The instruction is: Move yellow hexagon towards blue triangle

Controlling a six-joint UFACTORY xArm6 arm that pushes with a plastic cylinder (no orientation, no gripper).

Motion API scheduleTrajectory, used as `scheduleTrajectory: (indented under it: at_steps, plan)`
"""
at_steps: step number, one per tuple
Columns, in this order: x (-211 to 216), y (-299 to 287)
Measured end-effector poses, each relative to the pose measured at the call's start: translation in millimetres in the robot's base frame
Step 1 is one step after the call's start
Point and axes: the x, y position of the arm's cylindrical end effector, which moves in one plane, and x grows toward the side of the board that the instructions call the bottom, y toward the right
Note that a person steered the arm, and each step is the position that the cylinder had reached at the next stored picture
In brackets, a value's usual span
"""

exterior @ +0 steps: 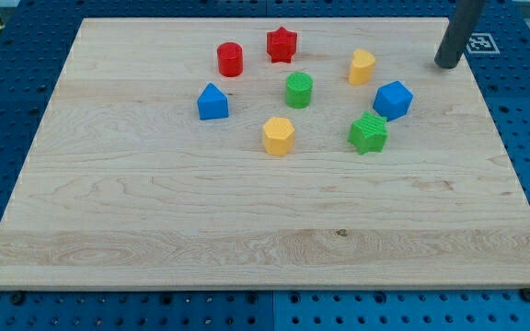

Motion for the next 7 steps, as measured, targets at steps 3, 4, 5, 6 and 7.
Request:
scheduleTrajectory:
  at_steps: [3,4,5,6,7]
  plan:
    - [198,-48]
    - [231,-136]
    - [228,-149]
    - [184,-167]
    - [165,-211]
